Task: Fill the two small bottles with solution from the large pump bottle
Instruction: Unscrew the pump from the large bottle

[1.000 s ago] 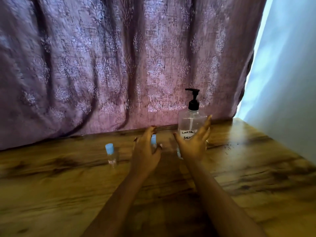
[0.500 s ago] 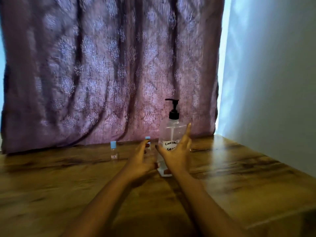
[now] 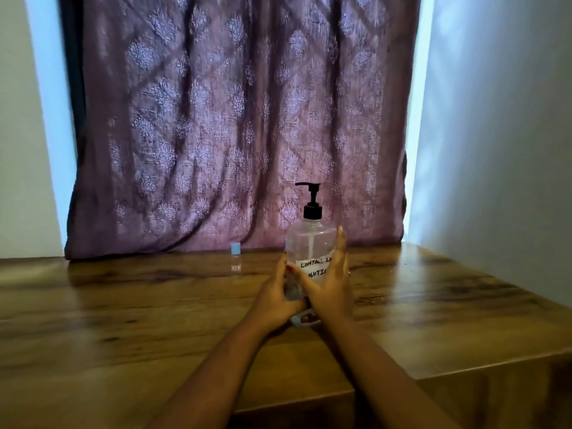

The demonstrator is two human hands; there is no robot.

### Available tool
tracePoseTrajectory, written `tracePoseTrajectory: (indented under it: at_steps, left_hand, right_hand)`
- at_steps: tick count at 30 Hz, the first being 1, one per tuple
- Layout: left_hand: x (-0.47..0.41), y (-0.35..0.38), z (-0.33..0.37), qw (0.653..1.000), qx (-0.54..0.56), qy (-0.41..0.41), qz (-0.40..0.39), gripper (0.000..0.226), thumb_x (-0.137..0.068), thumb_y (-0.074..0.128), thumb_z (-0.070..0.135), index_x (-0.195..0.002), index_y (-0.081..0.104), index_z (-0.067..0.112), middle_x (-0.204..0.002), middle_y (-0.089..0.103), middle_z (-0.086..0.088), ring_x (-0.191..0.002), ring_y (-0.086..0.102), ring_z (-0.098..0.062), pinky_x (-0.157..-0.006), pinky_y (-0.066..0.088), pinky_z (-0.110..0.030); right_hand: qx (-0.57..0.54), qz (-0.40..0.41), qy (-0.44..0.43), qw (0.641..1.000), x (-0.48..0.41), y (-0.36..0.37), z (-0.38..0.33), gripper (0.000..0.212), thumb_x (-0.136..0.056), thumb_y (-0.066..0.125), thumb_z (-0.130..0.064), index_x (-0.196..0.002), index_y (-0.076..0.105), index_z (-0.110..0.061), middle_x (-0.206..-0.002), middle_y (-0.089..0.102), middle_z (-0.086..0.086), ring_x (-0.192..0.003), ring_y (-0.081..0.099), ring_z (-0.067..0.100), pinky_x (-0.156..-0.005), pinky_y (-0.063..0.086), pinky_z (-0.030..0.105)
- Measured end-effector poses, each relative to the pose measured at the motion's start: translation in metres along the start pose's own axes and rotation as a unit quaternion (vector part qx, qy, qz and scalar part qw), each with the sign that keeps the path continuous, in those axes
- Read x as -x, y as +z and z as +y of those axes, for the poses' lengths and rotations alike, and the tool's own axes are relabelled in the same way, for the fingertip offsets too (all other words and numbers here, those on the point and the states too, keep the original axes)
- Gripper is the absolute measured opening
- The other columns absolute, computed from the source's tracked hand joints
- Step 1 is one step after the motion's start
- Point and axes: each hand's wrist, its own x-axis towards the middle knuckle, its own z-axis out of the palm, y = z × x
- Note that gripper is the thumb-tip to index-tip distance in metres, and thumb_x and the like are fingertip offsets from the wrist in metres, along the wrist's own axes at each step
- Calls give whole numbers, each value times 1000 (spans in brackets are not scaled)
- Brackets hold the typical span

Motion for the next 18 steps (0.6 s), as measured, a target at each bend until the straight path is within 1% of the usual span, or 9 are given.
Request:
tracePoseTrajectory:
  at_steps: [2, 3, 5, 6, 7, 9, 13, 16, 18]
  left_hand:
    - [-3, 0, 1, 1000, -2, 0, 3, 91, -84, 82, 15, -152, 27, 38, -131, 61, 17, -123, 61, -7, -98, 55, -27]
    - [-5, 0, 1, 1000, 1, 7, 4, 88, -84, 82, 13, -146, 29, 45, -123, 64, 20, -117, 63, -2, -95, 57, -26]
    - [-8, 0, 0, 1000, 1, 14, 9, 86, -83, 83, 12, -138, 30, 50, -114, 67, 21, -109, 64, 4, -97, 59, -32]
    - [-9, 0, -2, 1000, 0, 13, 10, 85, -83, 83, 12, -137, 31, 50, -115, 67, 20, -109, 63, 5, -101, 58, -37]
    - [-8, 1, -3, 1000, 3, 13, 8, 83, -83, 83, 12, -136, 32, 50, -117, 67, 20, -110, 64, 5, -103, 57, -41]
    - [-8, 1, -6, 1000, 7, 13, 6, 77, -84, 83, 12, -130, 38, 52, -118, 68, 19, -110, 65, 6, -105, 56, -43]
    - [-8, -2, -4, 1000, 15, 10, -12, 72, -82, 84, 23, -128, 40, 56, -125, 67, 17, -121, 64, -4, -108, 54, -46]
    - [-11, -6, -5, 999, 34, -5, -22, 68, -86, 80, 12, -124, 42, 53, -123, 66, 18, -118, 62, -2, -109, 53, -48]
    - [-14, -8, -6, 998, 49, -18, -35, 68, -85, 79, 10, -124, 42, 52, -129, 65, 12, -123, 63, -13, -109, 52, -53]
  right_hand:
    - [-41, 19, -3, 999, -4, 1, 0, 97, -67, 48, -78, -144, 2, -41, -150, 26, 4, -125, 44, 26, -87, 51, 41]
    - [-69, 28, 0, 997, -6, 1, -2, 90, -72, 49, -73, -145, 8, -39, -149, 27, 3, -125, 42, 22, -87, 49, 36]
    - [-118, 48, 13, 992, -15, -1, -6, 81, -76, 52, -59, -144, 19, -30, -145, 31, 5, -123, 39, 14, -86, 42, 23]
    - [-132, 57, 16, 989, -20, -3, -10, 78, -76, 54, -56, -142, 25, -27, -140, 35, 5, -122, 40, 14, -86, 42, 22]
    - [-141, 65, 12, 988, -26, -6, -13, 75, -75, 55, -55, -139, 31, -26, -134, 40, 4, -120, 43, 17, -86, 45, 25]
    - [-154, 57, -2, 986, -42, -10, -20, 66, -72, 59, -56, -129, 44, -25, -123, 49, 1, -114, 48, 18, -89, 47, 32]
    - [-136, 12, 7, 991, -76, -10, -34, 50, -70, 70, -52, -108, 58, -23, -110, 62, -3, -99, 58, 12, -85, 52, 34]
    - [-139, 30, 20, 990, -84, -1, -35, 37, -71, 76, -42, -97, 63, -19, -97, 67, -1, -89, 63, 13, -81, 55, 35]
    - [-156, 41, 22, 987, -85, 2, -34, 38, -71, 77, -38, -99, 65, -14, -95, 69, 1, -86, 65, 13, -78, 56, 29]
